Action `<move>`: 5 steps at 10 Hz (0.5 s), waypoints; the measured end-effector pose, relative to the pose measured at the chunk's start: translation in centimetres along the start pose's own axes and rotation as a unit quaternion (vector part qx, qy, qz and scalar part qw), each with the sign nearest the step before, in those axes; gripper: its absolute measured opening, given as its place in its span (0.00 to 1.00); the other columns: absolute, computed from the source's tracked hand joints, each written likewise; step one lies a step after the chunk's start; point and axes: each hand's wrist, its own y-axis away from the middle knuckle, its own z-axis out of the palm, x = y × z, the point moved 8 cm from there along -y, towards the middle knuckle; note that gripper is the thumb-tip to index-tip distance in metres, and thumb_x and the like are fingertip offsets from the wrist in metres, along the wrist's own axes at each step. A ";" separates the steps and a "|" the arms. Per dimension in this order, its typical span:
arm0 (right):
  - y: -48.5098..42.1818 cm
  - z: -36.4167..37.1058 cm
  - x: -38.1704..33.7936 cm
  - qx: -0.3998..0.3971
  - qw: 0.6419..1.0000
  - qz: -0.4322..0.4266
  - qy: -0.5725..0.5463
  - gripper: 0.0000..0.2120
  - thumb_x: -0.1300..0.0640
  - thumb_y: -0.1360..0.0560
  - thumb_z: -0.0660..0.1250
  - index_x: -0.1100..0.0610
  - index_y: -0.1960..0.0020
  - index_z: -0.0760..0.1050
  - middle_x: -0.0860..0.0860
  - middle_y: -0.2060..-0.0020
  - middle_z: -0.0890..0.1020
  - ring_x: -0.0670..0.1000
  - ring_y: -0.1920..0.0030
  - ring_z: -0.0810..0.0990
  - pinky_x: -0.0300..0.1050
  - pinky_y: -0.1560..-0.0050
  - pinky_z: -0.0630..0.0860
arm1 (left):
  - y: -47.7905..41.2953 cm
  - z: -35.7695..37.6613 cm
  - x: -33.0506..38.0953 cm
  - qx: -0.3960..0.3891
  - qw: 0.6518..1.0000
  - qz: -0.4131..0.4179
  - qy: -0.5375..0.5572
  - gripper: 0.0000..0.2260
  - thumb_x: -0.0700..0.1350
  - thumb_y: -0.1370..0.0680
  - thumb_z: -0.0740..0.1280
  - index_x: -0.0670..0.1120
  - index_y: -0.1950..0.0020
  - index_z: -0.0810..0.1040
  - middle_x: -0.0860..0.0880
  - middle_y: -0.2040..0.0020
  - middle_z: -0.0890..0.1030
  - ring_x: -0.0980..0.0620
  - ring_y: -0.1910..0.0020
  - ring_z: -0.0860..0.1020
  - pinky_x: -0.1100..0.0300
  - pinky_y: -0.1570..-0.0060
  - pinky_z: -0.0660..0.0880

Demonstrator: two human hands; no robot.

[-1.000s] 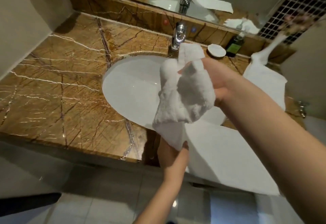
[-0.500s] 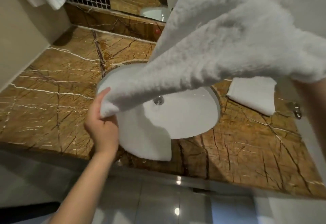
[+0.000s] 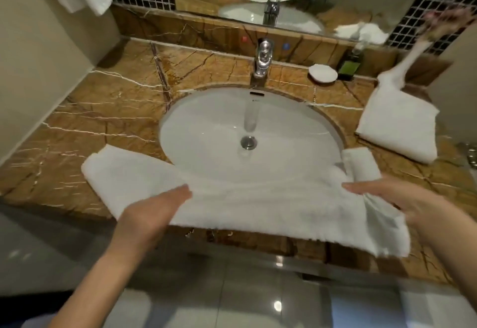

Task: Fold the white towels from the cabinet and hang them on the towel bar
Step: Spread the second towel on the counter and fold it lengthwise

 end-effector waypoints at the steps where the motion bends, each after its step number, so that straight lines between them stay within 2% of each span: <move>1: -0.7 -1.8 5.0 0.083 0.991 0.063 0.083 0.32 0.56 0.44 0.80 0.61 0.42 0.75 0.59 0.52 0.84 0.60 0.54 0.83 0.51 0.59 0.81 | 3.7 3.8 1.1 -0.073 0.926 0.263 -0.263 0.22 0.66 0.23 0.53 0.56 0.47 0.81 0.56 0.45 0.81 0.57 0.51 0.82 0.63 0.55 0.79; 2: -1.2 -4.9 7.2 0.214 0.967 0.069 0.120 0.36 0.57 0.41 0.81 0.61 0.37 0.71 0.56 0.52 0.78 0.58 0.53 0.77 0.54 0.54 0.77 | 4.8 6.0 1.8 -0.104 0.876 0.356 -0.309 0.18 0.51 0.21 0.58 0.43 0.46 0.83 0.43 0.44 0.82 0.44 0.48 0.82 0.52 0.58 0.82; 3: -0.6 -7.3 7.4 0.311 0.940 0.027 0.140 0.33 0.61 0.38 0.79 0.64 0.36 0.72 0.53 0.58 0.77 0.51 0.63 0.73 0.44 0.67 0.68 | 4.0 7.2 1.5 -0.162 0.843 0.362 -0.364 0.27 0.48 0.40 0.76 0.44 0.41 0.81 0.44 0.39 0.80 0.45 0.42 0.80 0.49 0.48 0.78; 4: 0.8 -8.3 6.8 0.396 0.882 -0.013 0.257 0.31 0.54 0.38 0.80 0.60 0.39 0.72 0.58 0.49 0.79 0.57 0.57 0.75 0.52 0.57 0.75 | 3.7 7.6 1.2 -0.172 0.832 0.352 -0.392 0.29 0.49 0.39 0.72 0.46 0.38 0.79 0.44 0.36 0.77 0.45 0.38 0.77 0.46 0.39 0.70; 5: 3.0 -6.0 4.5 0.502 0.728 -0.138 0.446 0.30 0.55 0.37 0.76 0.58 0.39 0.68 0.59 0.47 0.76 0.61 0.48 0.75 0.57 0.51 0.75 | 3.6 7.2 0.6 -0.166 0.855 0.349 -0.345 0.26 0.55 0.31 0.65 0.48 0.34 0.76 0.47 0.31 0.73 0.48 0.33 0.72 0.52 0.30 0.63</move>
